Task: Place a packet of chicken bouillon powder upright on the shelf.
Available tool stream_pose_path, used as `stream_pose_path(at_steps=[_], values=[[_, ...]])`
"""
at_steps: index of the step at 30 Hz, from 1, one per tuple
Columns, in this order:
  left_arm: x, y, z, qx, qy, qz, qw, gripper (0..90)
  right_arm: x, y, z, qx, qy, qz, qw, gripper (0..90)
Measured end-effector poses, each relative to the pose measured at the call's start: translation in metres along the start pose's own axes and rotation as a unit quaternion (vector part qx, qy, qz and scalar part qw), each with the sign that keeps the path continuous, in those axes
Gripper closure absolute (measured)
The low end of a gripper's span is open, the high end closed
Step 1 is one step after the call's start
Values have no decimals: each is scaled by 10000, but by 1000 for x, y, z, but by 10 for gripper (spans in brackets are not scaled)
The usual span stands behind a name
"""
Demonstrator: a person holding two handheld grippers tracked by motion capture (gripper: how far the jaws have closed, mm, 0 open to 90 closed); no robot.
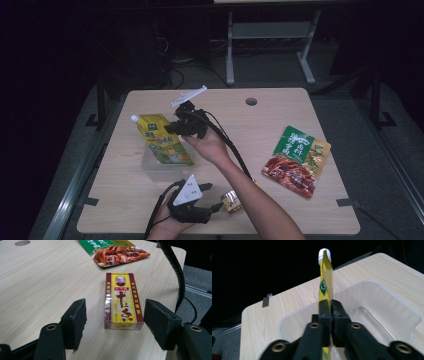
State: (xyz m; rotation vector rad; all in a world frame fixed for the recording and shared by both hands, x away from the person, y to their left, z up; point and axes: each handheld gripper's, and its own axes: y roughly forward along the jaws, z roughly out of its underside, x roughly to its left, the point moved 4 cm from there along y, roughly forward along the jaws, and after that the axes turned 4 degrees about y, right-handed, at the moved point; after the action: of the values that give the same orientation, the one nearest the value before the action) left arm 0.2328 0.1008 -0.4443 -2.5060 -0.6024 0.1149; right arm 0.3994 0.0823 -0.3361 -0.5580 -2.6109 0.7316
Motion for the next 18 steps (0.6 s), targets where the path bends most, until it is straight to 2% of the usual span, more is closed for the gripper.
stream_pose_path(at_steps=[3,5,8,12,14,16,18], values=[[-1,1,0,-12,-13,15,10000,343,-2,4,0,139,39,70,9999,713],[-1,1,0,-9,14,17,10000,343,-4,8,0,219,58,127,9997,704],[0,1,1,23,23,5,10000,343,-6,17,-2,416,76,139,9990,637],[-2,1,0,-1,1,17,10000,343,-8,25,-8,563,88,132,9983,644],[-1,0,0,-1,35,15,10000,343,-11,30,-9,615,25,222,9979,663],[-2,0,0,13,40,27,10000,343,-13,34,-9,650,196,189,9975,715],[-2,0,0,25,41,45,10000,343,-16,37,-7,686,218,198,9972,760]])
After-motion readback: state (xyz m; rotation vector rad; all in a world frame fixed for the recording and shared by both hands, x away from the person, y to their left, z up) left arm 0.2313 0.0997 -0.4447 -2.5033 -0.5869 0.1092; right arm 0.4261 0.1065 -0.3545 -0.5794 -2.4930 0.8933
